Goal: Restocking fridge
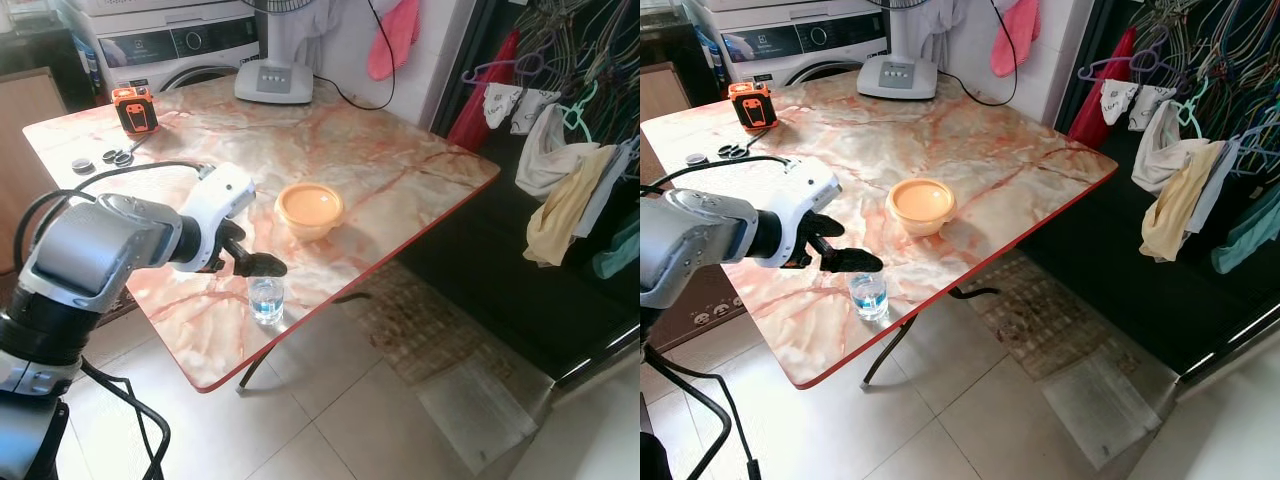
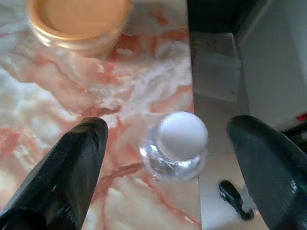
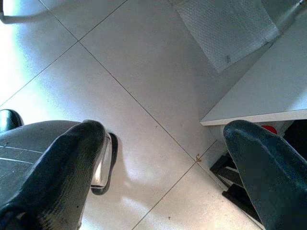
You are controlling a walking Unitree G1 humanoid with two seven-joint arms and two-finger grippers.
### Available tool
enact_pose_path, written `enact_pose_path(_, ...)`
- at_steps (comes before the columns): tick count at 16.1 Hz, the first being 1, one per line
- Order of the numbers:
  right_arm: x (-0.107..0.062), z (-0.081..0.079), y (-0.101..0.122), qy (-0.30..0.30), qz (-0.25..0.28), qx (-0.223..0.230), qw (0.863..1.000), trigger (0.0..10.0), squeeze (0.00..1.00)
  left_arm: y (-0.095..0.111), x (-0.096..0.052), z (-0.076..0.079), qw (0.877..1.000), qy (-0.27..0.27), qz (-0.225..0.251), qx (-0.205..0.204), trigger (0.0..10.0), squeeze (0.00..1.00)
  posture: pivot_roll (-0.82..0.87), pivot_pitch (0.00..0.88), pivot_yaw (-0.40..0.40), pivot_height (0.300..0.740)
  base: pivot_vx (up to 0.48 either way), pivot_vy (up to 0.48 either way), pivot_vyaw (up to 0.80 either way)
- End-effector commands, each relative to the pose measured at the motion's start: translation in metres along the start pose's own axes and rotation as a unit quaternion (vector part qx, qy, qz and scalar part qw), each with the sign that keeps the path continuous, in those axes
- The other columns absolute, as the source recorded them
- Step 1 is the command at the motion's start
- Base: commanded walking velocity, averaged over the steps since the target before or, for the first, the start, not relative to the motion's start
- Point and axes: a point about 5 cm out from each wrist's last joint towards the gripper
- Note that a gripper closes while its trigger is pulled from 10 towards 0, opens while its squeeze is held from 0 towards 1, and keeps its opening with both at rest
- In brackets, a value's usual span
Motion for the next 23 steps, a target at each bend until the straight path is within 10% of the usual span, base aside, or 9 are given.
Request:
enact_pose_path(1, 0.000, -0.012, -0.009, 0.015, -0.015, 0.008, 1.000, 10.0, 0.00, 0.006, 0.001, 0.003, 0.999, -0.014, 0.000, 0.030, 10.0, 0.00, 0.08, 0.006, -0.058, 0.740, 0.000, 0.000, 0.00)
enact_pose_path(7, 0.000, -0.013, -0.010, 0.016, -0.017, 0.009, 1.000, 10.0, 0.00, 0.008, 0.009, 0.003, 0.997, -0.023, -0.015, 0.069, 10.0, 0.00, 0.08, 0.000, -0.049, 0.740, 0.000, 0.000, 0.00)
enact_pose_path(10, 0.000, -0.014, -0.010, 0.015, -0.018, 0.011, 1.000, 10.0, 0.00, 0.007, 0.013, 0.000, 0.997, -0.015, -0.020, 0.074, 4.5, 0.00, 0.07, 0.000, -0.049, 0.740, 0.000, 0.000, 0.00)
enact_pose_path(11, 0.000, -0.014, -0.010, 0.015, -0.018, 0.011, 1.000, 10.0, 0.00, 0.007, 0.014, -0.001, 0.997, -0.013, -0.023, 0.078, 4.3, 0.00, 0.08, 0.000, -0.048, 0.740, 0.000, 0.000, 0.00)
enact_pose_path(15, 0.000, -0.014, -0.010, 0.017, -0.018, 0.011, 1.000, 10.0, 0.00, 0.008, 0.018, -0.004, 0.997, -0.008, -0.019, 0.080, 8.0, 0.00, 0.08, 0.000, -0.048, 0.740, 0.000, 0.000, 0.00)
enact_pose_path(19, 0.000, -0.014, -0.010, 0.016, -0.019, 0.011, 1.000, 10.0, 0.00, 0.012, 0.020, -0.005, 0.997, -0.011, -0.015, 0.082, 6.2, 0.00, 0.08, 0.001, -0.050, 0.740, 0.000, 0.000, 0.00)
enact_pose_path(23, 0.001, -0.014, -0.009, 0.018, -0.020, 0.010, 1.000, 10.0, 0.00, 0.014, 0.022, -0.002, 0.995, -0.031, -0.015, 0.093, 6.7, 0.00, 0.09, 0.007, -0.051, 0.740, 0.000, 0.000, 0.00)
Point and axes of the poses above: a point about 5 cm out from each wrist's last joint towards the gripper, its own x axis pointing out of the wrist towards the gripper, its own y axis along the axis of the wrist's last joint, z = x × y, and after that the axes turned 12 degrees about x, right-handed
